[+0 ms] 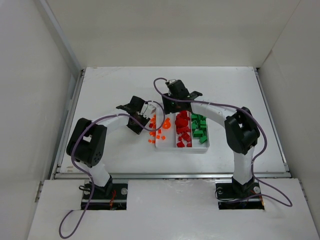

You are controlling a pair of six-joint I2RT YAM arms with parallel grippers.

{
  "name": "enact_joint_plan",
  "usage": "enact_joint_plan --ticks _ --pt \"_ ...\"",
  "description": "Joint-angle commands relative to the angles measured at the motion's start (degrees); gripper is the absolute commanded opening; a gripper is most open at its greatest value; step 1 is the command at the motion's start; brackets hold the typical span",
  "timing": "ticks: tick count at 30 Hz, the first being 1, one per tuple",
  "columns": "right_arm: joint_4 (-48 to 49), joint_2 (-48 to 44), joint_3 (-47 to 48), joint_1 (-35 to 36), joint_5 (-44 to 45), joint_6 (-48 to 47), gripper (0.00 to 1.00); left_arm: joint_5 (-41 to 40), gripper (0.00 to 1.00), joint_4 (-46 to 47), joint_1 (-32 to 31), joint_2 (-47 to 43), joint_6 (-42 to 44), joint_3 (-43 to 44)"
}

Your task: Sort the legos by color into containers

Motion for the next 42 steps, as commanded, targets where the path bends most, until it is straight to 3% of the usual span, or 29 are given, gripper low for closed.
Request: enact_joint_plan --ticks 1,7,15,22,30,31,33,34,35,36,40,42 --pt "0.6 -2.8 -0.3 0.2 1.5 -1.1 0.58 -0.7 0.31 0.0 0.3 0.9 -0.5 -0.2" --pt "0.0 -2.8 -0.3 0.2 1.5 -1.1 0.58 -0.7 0.0 -0.2 0.9 1.4 -1.0 -0.7" --pt "0.0 -5.5 -2.7 0.2 2.7 -1.1 0.58 2.0 0.0 -5.4 2.1 -4.2 -3.7 5.6" --pt "4.0 -12.5 -8.8 -3.9 0.2 5.6 0.58 9.0 0.0 -1.9 -5.9 -8.3 -3.7 14.3" --pt "4.7 -23.3 -13.6 -8.9 5.1 7.9 0.58 10.4 0.0 1.3 -10.6 1.9 -6.2 18.3" --pt "4.7 -24.3 -13.6 -9.8 6.4 7.9 0.58 10.4 0.03 2.2 -10.6 2.6 -6.2 18.3" --pt "4.1 -26.6 -15.1 -10.6 7.0 7.9 0.59 10.9 0.22 4.7 -11.2 2.6 -6.2 17.7" --pt "3.5 -27.7 -15.8 -11.3 7.0 7.9 0.59 10.9 0.37 5.3 -11.2 3.2 -6.2 17.7" --pt "3.5 -27.7 -15.8 -11.4 7.5 7.9 0.59 10.9 0.37 5.4 -11.2 3.2 -6.2 17.7" --pt "2.9 -28.2 -16.4 -11.4 7.5 7.9 0.59 10.9 0.47 5.9 -11.2 3.8 -6.2 17.7" --pt "2.9 -30.6 -17.5 -11.4 8.0 7.9 0.59 9.7 0.7 5.9 -11.2 3.8 -6.2 18.2" --pt "2.9 -30.6 -18.0 -11.4 8.0 7.4 0.59 9.0 0.71 5.9 -11.2 3.2 -6.2 18.2"
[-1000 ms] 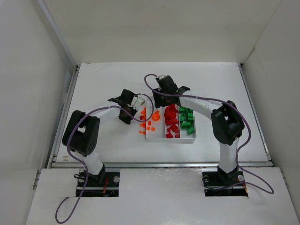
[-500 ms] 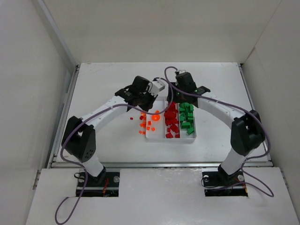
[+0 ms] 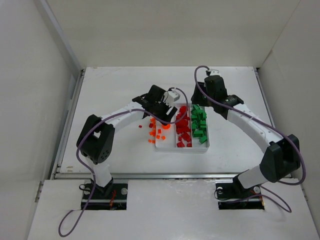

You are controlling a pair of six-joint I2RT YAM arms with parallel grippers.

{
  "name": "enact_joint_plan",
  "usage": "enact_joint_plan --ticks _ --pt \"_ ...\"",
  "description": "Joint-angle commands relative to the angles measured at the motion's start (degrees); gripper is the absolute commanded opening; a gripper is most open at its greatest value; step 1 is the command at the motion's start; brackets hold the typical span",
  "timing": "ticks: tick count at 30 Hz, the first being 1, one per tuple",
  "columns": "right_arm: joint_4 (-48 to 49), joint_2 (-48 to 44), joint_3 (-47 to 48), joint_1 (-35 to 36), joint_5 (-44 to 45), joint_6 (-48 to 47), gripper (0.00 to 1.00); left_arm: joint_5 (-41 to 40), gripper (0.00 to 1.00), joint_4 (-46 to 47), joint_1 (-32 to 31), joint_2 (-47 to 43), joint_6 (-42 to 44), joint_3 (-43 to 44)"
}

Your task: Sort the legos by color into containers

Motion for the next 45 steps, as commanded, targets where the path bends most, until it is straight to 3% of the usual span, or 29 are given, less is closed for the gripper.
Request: enact_joint_plan --ticks 1,6,7,12,17,25,31,39,45 --pt "1.0 -2.5 -0.8 0.0 1.3 0.2 0.59 -0.4 0.71 0.7 -0.3 -2.2 -0.3 1.9" --pt "0.5 -3.0 -0.8 0.0 1.3 -0.3 0.59 -1.5 0.64 -2.4 1.9 -4.6 0.4 3.1" --pt "-0.1 -3.0 -0.8 0.0 1.3 -0.8 0.59 -1.5 0.57 -2.9 2.8 -5.9 0.4 3.1" --pt "-0.6 -3.0 -1.3 0.7 1.3 -2.0 0.59 -0.9 0.39 -3.5 10.0 -10.9 7.4 -3.9" --pt "-0.6 -1.8 -1.4 2.6 1.3 -2.0 0.59 -0.9 0.39 -4.0 11.2 -12.9 18.6 -9.6" --pt "-1.6 0.0 0.6 4.4 1.8 -3.6 0.59 -0.1 0.52 -1.6 13.9 -9.1 18.6 -13.4" --pt "-2.2 0.0 0.6 4.4 2.4 -3.6 0.59 -1.0 0.56 -2.8 14.4 -3.6 14.6 -12.0" --pt "-2.2 0.0 -0.5 4.4 2.9 -3.6 0.59 -1.0 0.54 -2.3 14.4 0.4 10.8 -12.0" --pt "-2.2 0.0 -0.5 4.4 3.4 -3.6 0.59 -0.3 0.39 -1.0 14.4 0.4 9.0 -13.1"
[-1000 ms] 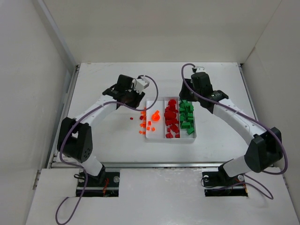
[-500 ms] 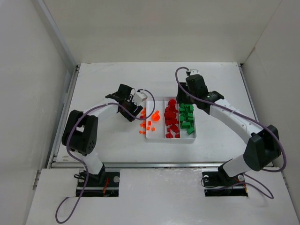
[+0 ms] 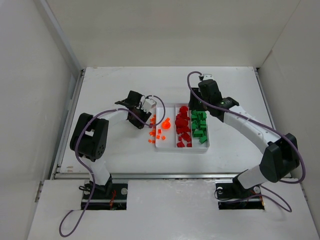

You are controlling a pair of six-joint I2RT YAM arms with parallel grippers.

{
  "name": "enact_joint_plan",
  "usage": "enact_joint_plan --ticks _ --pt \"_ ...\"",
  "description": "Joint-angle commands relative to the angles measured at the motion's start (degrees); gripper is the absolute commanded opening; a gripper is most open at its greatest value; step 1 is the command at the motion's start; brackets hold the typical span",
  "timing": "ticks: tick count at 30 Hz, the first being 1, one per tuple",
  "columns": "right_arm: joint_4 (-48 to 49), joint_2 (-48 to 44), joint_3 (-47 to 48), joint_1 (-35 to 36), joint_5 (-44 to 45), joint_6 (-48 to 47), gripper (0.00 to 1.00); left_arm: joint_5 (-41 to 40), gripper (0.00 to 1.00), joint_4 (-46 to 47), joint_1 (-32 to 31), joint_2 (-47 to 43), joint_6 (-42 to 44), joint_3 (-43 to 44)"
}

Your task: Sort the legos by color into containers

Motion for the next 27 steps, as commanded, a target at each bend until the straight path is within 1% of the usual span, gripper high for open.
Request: enact_joint_plan --ticks 1,3,7,8,11,12,14,18,22,23,27 --pt "0.2 -0.3 0.9 0.6 1.3 -0.6 0.59 1.1 0.36 -1.1 0.0 1.1 -2.1 -0.5" --pt "0.2 -0.3 0.9 0.6 1.3 -1.1 0.59 1.1 0.3 -1.7 0.0 1.1 -2.1 -0.5" --pt "0.2 -0.3 0.9 0.6 1.3 -1.1 0.59 0.6 0.26 -2.9 0.0 1.1 -2.1 -0.5" --pt "0.2 -0.3 0.9 0.6 1.3 -1.1 0.59 0.6 0.22 -3.6 0.0 1.1 -2.1 -0.5" --pt "0.2 -0.3 0.9 0.6 1.3 -1.1 0.59 0.6 0.15 -4.1 0.0 0.6 -1.5 -0.5" --pt "0.2 -0.3 0.9 0.6 1.3 -1.1 0.59 0.6 0.09 -4.7 0.0 0.6 -1.5 -0.5" --pt "0.2 -0.3 0.9 0.6 1.3 -1.1 0.59 0.6 0.0 -4.7 0.0 0.0 -1.5 -0.5" --pt "0.2 -0.3 0.9 0.6 1.8 -1.1 0.59 0.6 0.0 -5.8 0.0 -1.0 -2.1 0.0" --pt "-0.3 -0.9 1.4 0.6 2.3 -1.1 0.59 0.6 0.0 -6.3 -0.6 -3.5 -3.2 3.8" --pt "-0.3 -0.9 1.4 0.6 2.3 -1.1 0.59 0.6 0.0 -6.3 -0.6 -4.1 -3.7 6.1" --pt "0.2 -2.2 1.4 0.6 2.3 -1.1 0.59 1.3 0.0 -6.3 -5.9 -5.0 -4.3 13.0"
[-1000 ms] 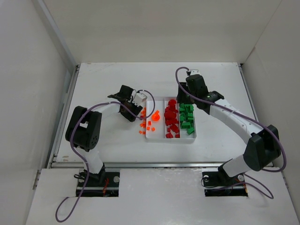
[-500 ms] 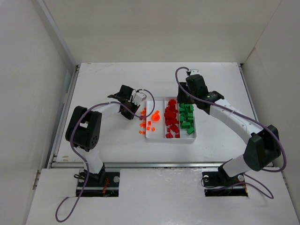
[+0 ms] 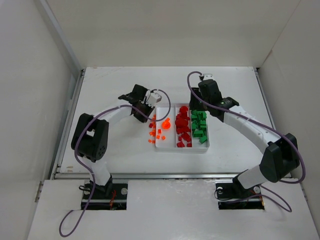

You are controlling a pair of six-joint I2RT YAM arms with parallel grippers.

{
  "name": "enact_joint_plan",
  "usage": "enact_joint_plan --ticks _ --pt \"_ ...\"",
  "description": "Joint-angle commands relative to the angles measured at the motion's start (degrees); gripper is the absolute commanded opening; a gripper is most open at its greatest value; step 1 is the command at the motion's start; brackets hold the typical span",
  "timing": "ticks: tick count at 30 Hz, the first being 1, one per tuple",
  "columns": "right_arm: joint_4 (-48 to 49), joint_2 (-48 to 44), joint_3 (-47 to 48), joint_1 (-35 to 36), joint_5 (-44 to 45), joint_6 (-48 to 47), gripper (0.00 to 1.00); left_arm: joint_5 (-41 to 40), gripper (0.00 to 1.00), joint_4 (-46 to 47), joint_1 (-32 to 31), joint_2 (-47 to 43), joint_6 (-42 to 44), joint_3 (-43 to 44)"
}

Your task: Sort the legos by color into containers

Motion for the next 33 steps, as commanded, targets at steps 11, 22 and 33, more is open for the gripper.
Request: enact_joint_plan --ticks 11,22,33 --pt "0.8 -11.0 -3.4 -5.4 4.4 3.3 0.63 8.3 0.0 -2.5 -22.3 0.8 1.0 13.1" --pt "0.3 -14.0 -4.7 -6.0 3.8 2.3 0.63 8.8 0.38 0.6 -27.2 2.5 1.0 11.4" --pt "-0.2 -14.0 -4.7 -6.0 1.8 1.2 0.63 9.9 0.59 -1.5 -24.7 0.3 -0.4 15.0"
